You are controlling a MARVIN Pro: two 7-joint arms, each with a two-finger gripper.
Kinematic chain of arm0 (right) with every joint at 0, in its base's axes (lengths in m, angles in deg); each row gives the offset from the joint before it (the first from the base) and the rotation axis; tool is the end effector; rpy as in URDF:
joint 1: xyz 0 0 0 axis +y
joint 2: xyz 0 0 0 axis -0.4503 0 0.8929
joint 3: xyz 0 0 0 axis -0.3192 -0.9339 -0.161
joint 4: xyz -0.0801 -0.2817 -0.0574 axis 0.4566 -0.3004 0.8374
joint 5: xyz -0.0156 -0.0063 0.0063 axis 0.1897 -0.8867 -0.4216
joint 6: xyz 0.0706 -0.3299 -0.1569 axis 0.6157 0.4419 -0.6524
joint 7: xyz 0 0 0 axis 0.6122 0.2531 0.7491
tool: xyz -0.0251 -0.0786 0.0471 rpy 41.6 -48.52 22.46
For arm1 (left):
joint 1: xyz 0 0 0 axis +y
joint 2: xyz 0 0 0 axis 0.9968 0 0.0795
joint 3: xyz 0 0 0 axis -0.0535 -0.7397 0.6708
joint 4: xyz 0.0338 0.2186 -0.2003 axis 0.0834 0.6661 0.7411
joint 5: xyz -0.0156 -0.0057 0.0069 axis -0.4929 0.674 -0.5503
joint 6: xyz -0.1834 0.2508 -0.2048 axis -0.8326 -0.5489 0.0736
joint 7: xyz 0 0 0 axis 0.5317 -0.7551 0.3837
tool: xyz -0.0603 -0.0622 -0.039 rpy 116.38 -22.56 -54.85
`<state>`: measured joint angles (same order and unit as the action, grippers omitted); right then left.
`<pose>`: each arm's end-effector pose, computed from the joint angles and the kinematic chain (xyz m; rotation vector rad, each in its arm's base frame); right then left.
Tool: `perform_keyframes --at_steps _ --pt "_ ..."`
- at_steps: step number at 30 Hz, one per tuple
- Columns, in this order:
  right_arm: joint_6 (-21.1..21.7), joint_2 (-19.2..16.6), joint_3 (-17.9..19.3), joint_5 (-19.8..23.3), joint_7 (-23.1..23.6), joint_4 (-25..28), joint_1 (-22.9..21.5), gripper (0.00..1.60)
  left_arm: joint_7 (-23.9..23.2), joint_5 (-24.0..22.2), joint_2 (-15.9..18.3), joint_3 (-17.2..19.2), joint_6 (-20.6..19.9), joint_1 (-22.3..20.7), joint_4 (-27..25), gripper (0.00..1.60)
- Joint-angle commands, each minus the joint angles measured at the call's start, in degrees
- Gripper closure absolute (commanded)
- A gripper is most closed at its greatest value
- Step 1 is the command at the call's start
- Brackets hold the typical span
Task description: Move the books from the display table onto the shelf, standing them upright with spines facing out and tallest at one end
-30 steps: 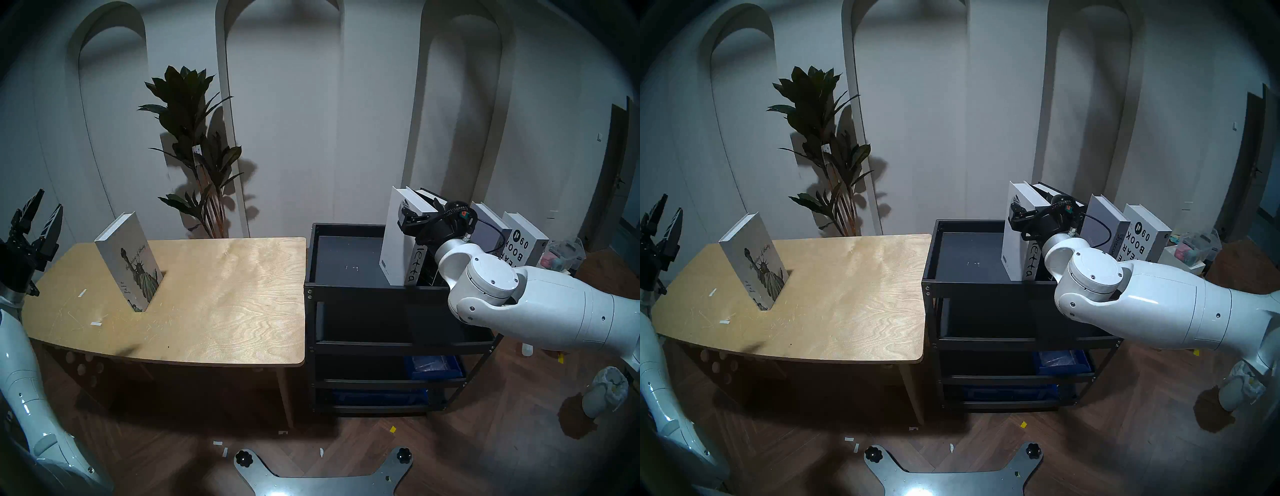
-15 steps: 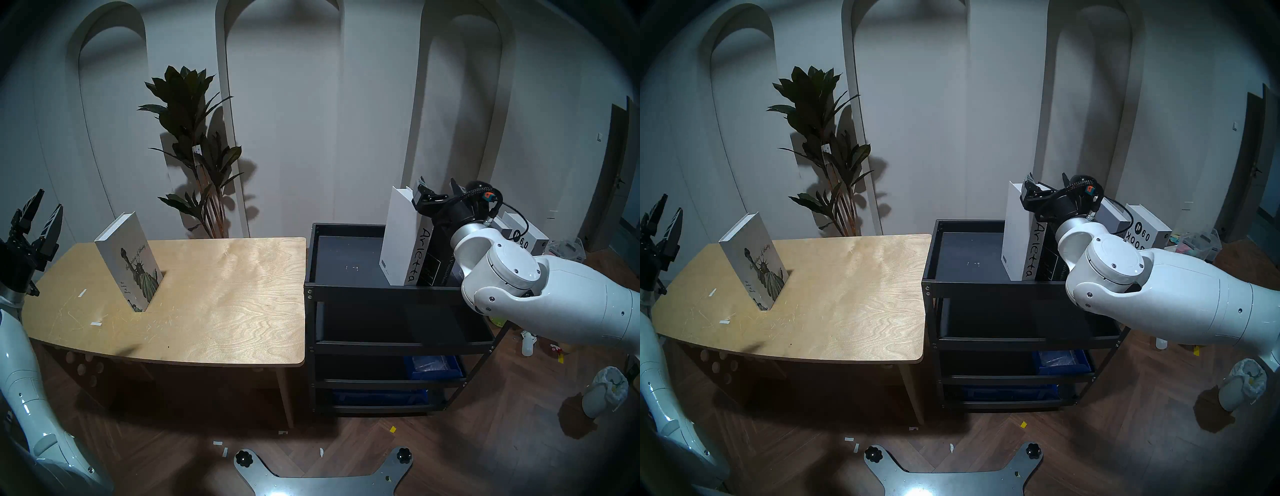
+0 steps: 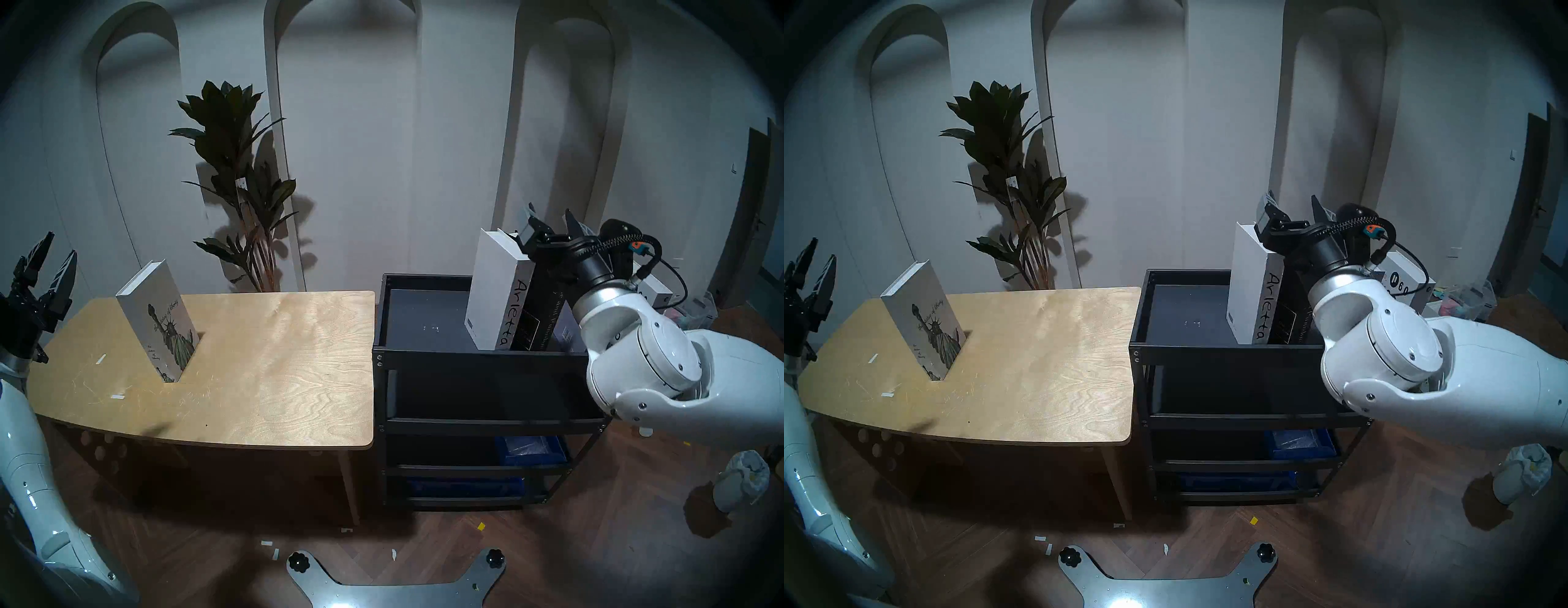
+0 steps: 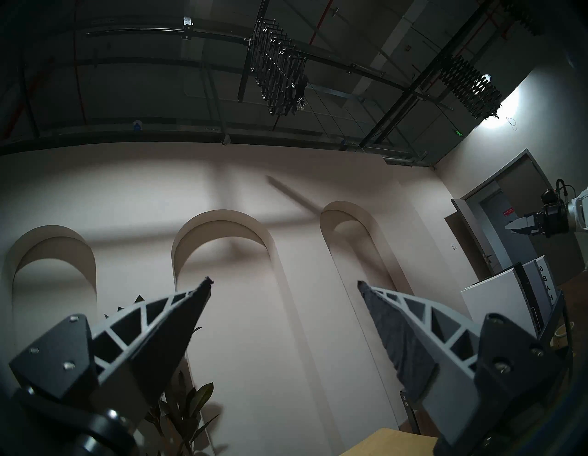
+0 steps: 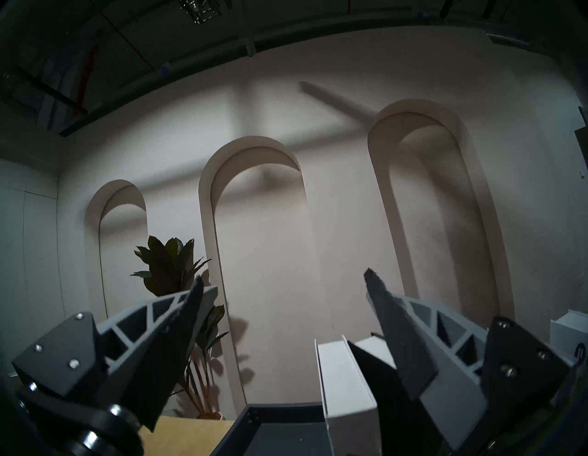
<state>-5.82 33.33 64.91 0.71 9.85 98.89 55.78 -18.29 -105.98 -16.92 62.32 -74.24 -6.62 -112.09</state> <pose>0.3806 0.0166 -0.0875 -1.7378 0.0803 -2.2796 0.3195 0.4196 -0.0738 1.2717 -0.6437 2.6266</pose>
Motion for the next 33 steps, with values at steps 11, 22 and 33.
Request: perform_keyframes --at_steps 11,22,33 --pt "-0.29 -4.92 -15.00 -0.66 -2.65 4.47 12.69 0.00 -1.92 -1.44 -2.24 -3.25 -0.19 -0.93 1.14 0.00" --pt "-4.10 -5.80 -19.25 -3.53 -4.97 2.73 13.63 0.00 -4.85 -3.01 -6.02 -7.99 -0.36 -1.30 3.69 0.00" --pt "-8.34 -6.24 -23.05 -6.53 -7.50 -3.54 15.23 0.00 -3.79 -1.90 -6.03 -10.49 0.43 -3.22 9.51 0.00"
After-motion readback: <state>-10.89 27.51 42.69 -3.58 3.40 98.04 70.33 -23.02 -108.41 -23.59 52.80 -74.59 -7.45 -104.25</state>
